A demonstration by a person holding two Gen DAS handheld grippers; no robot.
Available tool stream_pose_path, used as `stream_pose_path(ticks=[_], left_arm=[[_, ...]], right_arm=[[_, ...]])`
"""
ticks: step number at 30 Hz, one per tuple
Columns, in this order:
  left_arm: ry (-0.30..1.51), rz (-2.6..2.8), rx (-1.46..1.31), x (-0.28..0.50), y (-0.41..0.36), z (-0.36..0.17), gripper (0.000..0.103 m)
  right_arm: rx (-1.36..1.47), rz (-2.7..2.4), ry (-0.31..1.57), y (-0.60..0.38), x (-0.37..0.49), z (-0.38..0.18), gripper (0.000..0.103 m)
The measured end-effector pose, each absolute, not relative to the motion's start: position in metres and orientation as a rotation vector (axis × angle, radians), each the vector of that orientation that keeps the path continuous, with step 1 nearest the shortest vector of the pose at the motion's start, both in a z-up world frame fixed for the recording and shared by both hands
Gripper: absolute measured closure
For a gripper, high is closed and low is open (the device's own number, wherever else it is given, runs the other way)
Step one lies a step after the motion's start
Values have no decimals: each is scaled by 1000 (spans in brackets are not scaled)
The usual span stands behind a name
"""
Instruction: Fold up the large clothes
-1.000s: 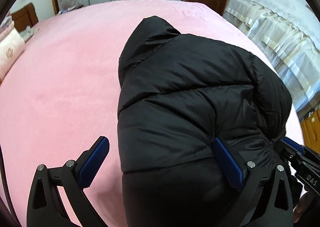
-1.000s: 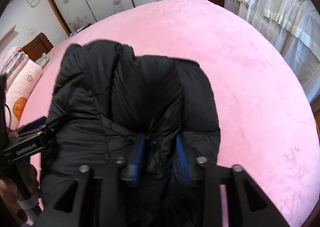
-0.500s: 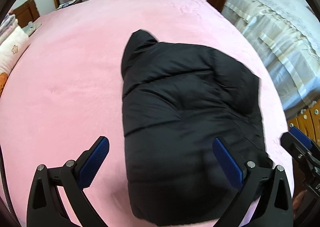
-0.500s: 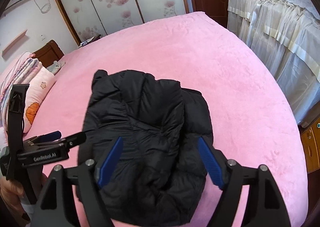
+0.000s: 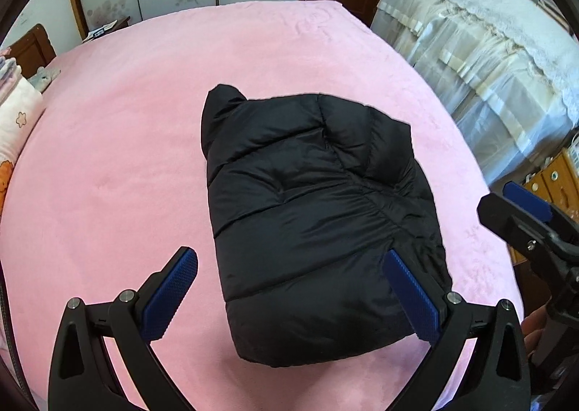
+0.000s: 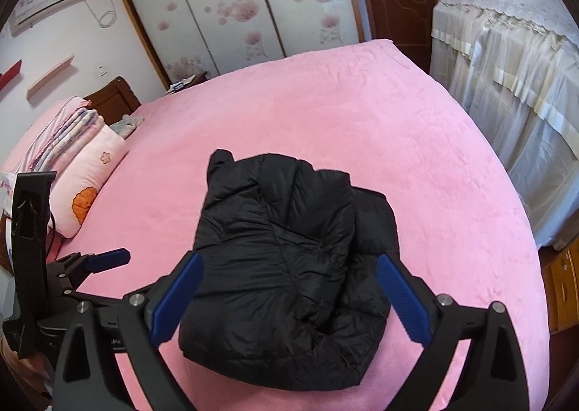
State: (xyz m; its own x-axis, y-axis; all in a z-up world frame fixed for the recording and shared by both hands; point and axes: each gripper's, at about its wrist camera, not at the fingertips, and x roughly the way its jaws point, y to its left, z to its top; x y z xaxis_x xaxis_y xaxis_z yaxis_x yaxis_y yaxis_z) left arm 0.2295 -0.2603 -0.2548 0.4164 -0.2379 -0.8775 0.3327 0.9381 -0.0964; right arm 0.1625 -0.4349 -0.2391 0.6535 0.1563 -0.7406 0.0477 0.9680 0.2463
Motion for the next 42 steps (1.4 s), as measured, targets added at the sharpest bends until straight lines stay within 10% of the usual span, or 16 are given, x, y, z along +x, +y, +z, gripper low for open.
stream_pose_path(ticks=[42], left_arm=[[1543, -569, -360, 358, -214, -477, 0]], right_arm=[[890, 290, 1352, -547, 223, -493, 0]])
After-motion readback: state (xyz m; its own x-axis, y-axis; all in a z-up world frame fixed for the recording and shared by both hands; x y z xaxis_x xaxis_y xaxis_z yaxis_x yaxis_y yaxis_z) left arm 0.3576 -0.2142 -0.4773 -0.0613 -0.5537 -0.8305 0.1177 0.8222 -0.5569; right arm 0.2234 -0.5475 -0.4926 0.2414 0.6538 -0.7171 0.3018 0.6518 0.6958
